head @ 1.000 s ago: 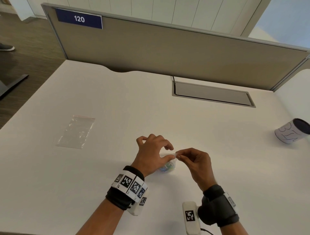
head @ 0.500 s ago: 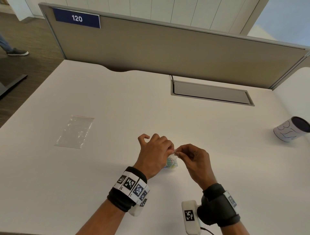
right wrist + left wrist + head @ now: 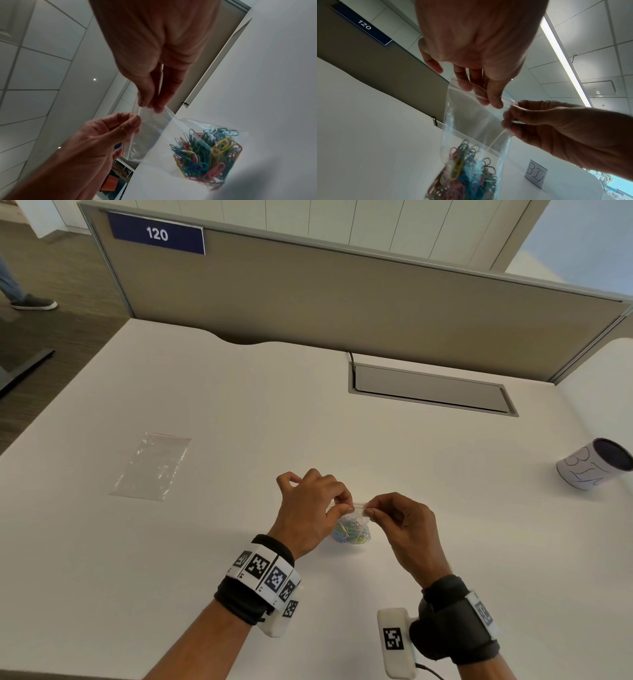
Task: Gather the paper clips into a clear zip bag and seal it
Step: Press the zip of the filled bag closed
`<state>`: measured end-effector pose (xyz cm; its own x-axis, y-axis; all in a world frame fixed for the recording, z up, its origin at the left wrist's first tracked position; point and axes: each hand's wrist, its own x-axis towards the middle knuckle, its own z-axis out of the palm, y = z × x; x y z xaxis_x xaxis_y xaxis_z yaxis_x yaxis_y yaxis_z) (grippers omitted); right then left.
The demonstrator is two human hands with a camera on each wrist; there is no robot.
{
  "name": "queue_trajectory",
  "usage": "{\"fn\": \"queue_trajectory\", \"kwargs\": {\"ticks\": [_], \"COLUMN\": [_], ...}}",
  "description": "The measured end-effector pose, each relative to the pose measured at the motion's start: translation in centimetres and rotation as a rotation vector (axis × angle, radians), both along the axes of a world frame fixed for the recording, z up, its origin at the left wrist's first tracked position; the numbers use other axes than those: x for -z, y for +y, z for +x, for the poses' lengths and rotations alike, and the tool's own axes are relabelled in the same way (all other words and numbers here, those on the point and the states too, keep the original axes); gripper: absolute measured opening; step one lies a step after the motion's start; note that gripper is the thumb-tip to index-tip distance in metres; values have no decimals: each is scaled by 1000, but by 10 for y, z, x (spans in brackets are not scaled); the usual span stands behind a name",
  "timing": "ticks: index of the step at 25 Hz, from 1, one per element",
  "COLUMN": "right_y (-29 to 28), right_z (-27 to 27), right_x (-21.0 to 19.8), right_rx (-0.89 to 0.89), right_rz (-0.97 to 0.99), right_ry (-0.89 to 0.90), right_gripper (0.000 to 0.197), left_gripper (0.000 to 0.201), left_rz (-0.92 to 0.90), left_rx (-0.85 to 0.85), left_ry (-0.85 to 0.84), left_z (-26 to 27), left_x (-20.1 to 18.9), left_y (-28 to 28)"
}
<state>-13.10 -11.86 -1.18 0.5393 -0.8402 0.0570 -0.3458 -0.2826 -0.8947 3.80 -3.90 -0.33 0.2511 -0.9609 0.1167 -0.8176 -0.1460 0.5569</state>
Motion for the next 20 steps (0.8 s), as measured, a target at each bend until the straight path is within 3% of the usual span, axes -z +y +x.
{"fn": "queue_trajectory", "kwargs": {"ticks": [3, 9, 15, 20], "right_y": [-2, -3, -5, -3], "right_z": [-4, -3, -5, -3], "right_x": [-1, -2, -4, -4], "right_rx": [13, 19, 28, 20], "right_rz": [6, 12, 45, 55], "right_ry": [7, -14, -53, -45], "right_gripper": [3, 5, 6, 5], "left_gripper": [15, 10, 14, 14], "left_rz": [19, -10, 6, -29], "left_rx": [-7, -28, -91, -134], "left_ry": [74, 35, 169, 98], "left_z": [5, 7, 16, 18], "left_x": [1, 1, 7, 7], "left_y": [2, 4, 7, 7]}}
